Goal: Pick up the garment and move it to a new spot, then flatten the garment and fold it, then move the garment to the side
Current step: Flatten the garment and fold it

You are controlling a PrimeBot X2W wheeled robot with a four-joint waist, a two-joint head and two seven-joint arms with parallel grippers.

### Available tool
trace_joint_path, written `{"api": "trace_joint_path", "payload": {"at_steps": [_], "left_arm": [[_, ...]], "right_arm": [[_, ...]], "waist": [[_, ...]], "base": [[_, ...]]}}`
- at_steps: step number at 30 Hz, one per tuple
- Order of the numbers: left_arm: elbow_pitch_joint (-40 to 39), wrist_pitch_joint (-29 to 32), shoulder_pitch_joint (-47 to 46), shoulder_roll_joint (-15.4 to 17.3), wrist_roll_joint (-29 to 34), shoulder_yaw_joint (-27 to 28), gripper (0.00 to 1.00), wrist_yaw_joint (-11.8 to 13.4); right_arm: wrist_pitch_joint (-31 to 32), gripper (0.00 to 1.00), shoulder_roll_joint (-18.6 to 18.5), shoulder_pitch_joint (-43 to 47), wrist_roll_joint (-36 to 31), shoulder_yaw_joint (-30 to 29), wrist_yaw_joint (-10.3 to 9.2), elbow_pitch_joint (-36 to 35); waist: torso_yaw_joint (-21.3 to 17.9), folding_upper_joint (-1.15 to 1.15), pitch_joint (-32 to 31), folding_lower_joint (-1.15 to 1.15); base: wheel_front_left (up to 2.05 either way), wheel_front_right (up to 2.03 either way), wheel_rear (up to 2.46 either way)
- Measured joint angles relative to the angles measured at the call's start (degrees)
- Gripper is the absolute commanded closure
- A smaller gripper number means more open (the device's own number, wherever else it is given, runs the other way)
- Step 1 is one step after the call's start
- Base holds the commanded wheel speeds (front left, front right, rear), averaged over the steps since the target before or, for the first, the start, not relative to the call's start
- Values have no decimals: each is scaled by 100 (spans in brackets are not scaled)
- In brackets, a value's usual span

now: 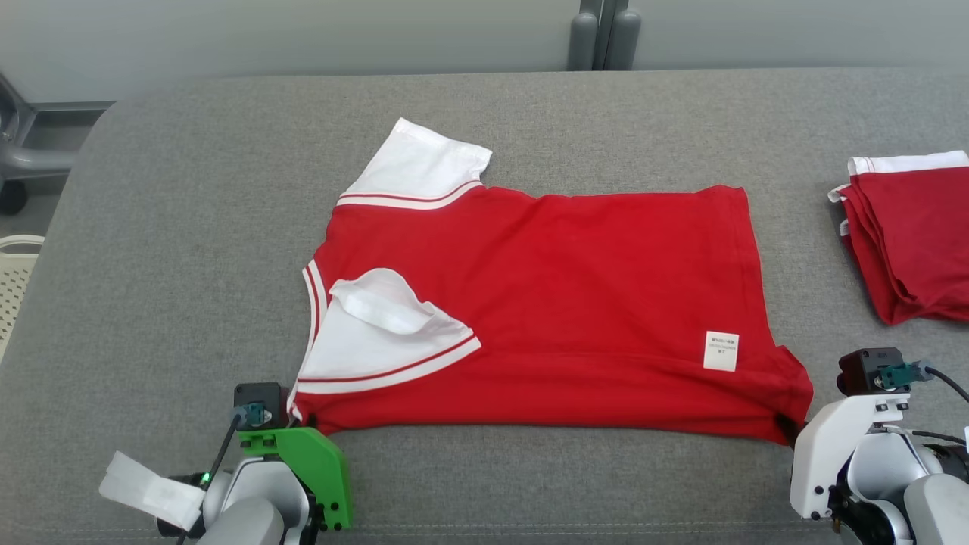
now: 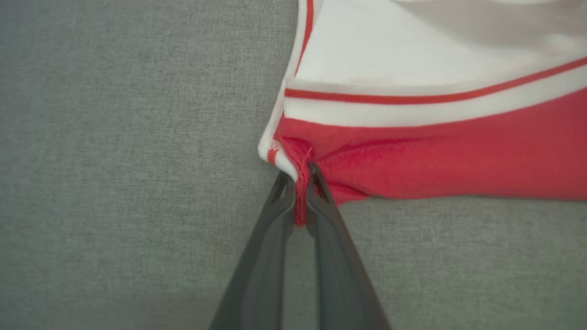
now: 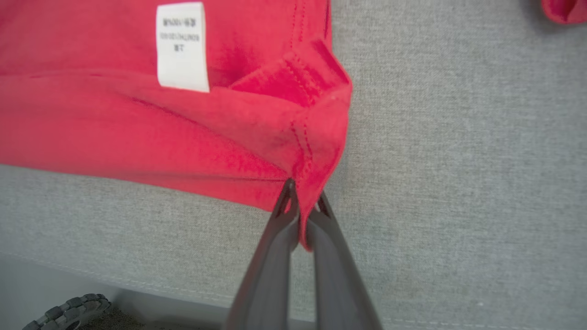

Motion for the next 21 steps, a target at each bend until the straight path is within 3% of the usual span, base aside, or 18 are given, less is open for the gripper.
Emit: {"api": "trace_joint_path", "payload": {"at_steps": [21], "left_arm": [[-1769,455,1118,470,-123,-45,100,651]], "right_arm": [[503,100,100,664,140,-375,-1,-652]], "waist": [[141,0,-241,0]], "base": [[0,0,0]]}}
